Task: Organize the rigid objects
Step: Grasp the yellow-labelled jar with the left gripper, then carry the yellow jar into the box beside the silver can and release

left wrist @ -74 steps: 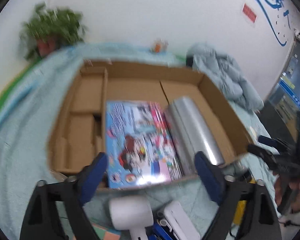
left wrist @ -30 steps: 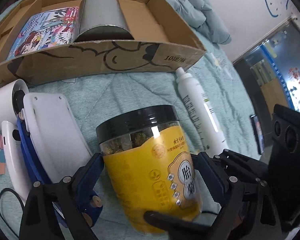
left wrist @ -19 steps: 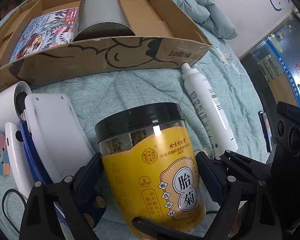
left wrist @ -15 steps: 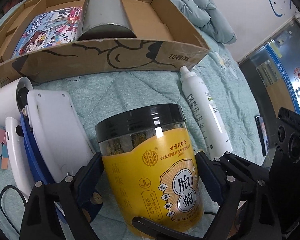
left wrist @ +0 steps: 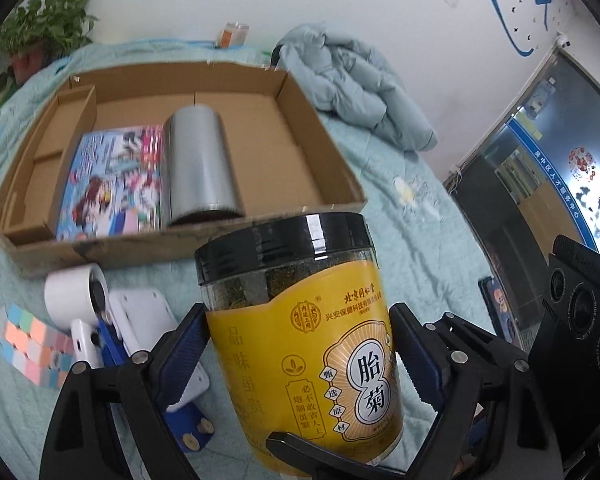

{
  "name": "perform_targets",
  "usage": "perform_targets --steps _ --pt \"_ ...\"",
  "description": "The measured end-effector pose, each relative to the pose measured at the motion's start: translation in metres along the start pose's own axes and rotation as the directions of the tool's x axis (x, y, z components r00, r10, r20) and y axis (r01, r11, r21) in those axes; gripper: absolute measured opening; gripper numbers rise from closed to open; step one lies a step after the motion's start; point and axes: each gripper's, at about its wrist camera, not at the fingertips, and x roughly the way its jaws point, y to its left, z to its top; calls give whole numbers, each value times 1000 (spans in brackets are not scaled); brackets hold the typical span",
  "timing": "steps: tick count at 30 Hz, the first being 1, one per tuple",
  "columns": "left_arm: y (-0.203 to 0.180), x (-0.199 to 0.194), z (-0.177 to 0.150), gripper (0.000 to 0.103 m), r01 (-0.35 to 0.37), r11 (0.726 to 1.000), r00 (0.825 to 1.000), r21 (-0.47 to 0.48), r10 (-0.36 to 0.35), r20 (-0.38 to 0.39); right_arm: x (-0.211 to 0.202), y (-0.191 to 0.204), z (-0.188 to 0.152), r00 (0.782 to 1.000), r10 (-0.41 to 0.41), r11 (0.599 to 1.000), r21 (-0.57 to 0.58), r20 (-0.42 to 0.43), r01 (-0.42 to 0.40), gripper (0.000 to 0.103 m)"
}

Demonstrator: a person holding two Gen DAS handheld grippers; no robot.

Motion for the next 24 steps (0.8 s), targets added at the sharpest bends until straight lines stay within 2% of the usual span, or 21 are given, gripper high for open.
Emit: perform_targets --steps 5,10,17,24 --pt "-10 -10 32 87 0 999 999 36 -2 54 -8 0 26 998 -5 999 -43 59 7 86" --pt "-14 -2 74 87 26 999 997 44 -29 78 -4 -10 59 997 -31 997 -74 65 36 86" --pt "-13 19 129 86 30 999 997 45 -33 67 4 -37 104 999 -28 997 -74 21 30 86" --pt "-1 58 167 86 62 998 998 -9 -62 15 22 -64 133 999 -37 998 -59 -20 36 86"
